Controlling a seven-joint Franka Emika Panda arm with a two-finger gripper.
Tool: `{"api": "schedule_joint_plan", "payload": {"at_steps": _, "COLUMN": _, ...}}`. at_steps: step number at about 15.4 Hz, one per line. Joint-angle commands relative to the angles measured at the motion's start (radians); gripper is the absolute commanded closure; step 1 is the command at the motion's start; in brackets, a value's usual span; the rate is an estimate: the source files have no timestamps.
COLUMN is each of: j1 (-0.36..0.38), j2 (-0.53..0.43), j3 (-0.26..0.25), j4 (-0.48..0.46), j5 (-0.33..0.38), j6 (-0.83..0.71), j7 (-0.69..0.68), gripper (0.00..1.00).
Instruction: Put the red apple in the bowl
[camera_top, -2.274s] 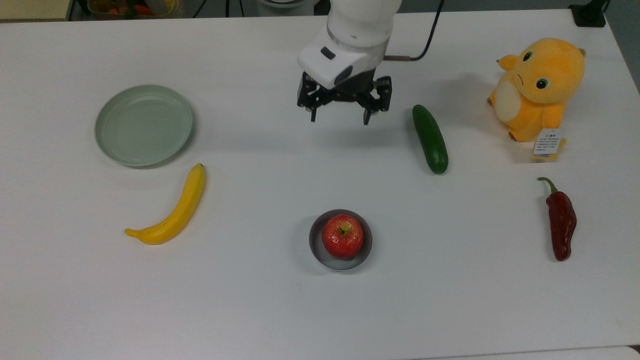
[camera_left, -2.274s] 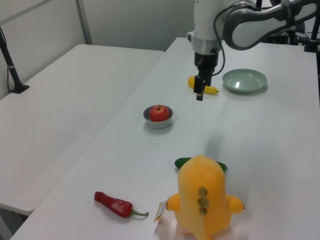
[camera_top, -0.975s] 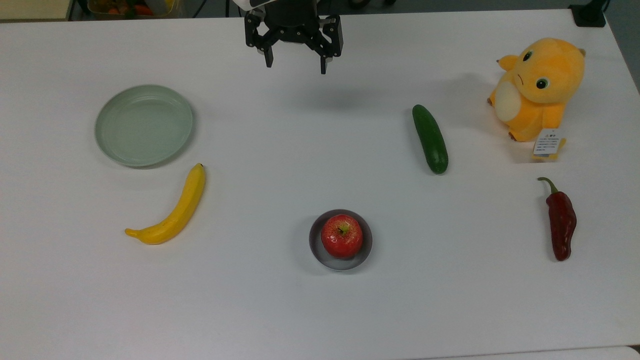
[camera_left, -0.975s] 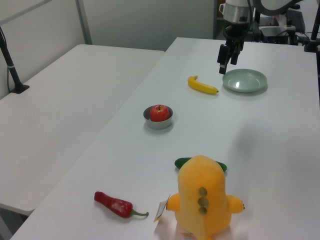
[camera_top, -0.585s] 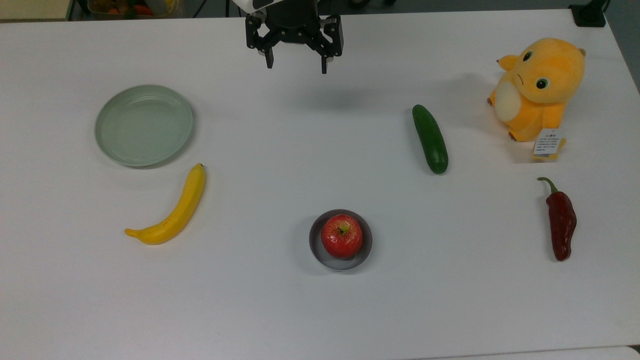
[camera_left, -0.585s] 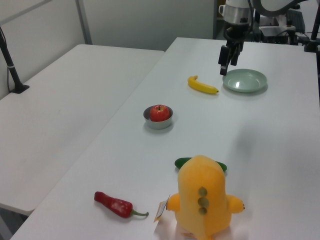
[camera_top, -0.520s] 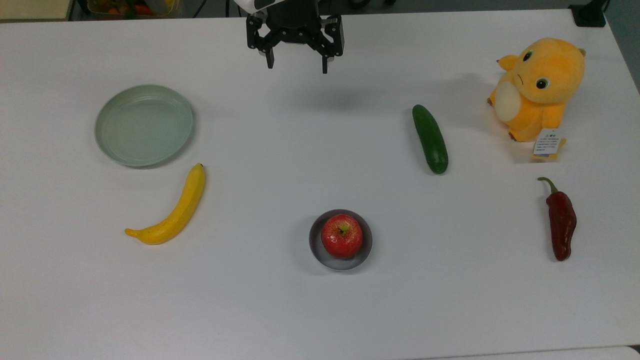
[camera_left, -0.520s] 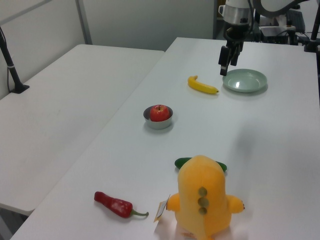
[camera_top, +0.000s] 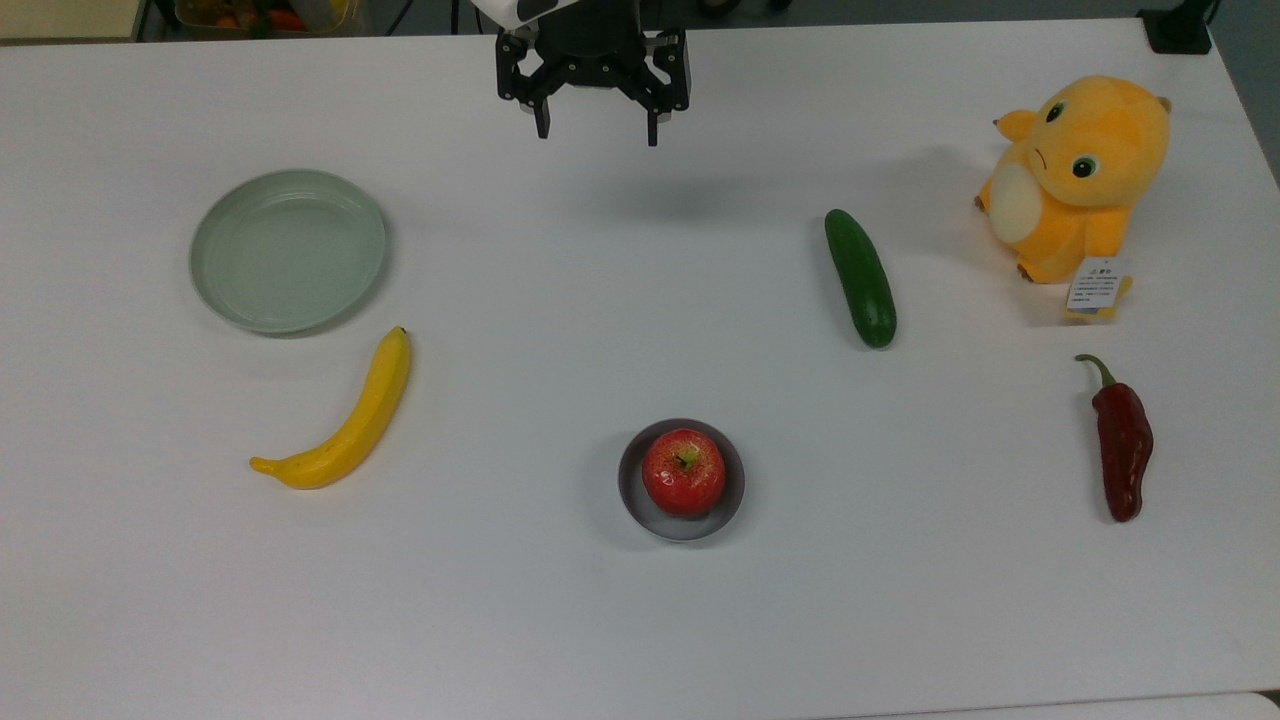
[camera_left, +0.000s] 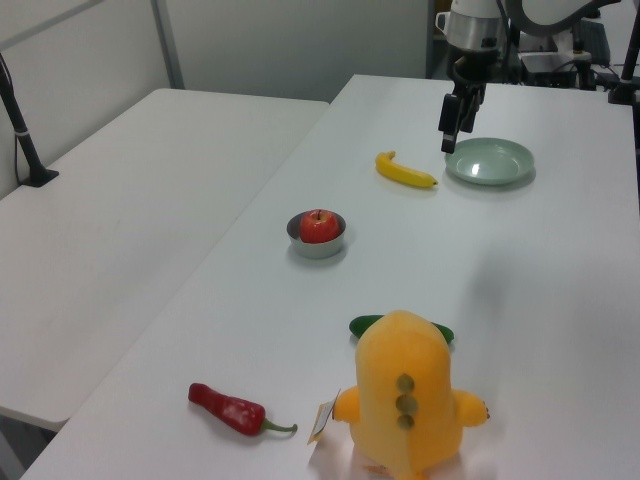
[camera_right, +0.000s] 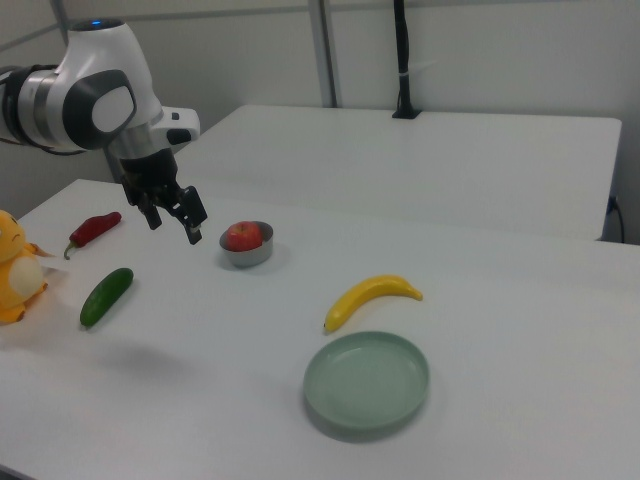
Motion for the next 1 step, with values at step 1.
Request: {"api": "schedule_joint_plan", "payload": {"at_steps": 1, "j1": -0.01, "j2": -0.017, "j3": 0.014, "j4": -0.019, "j5": -0.012, "j6": -0.012, "j7": -0.016, "gripper": 0.0}}
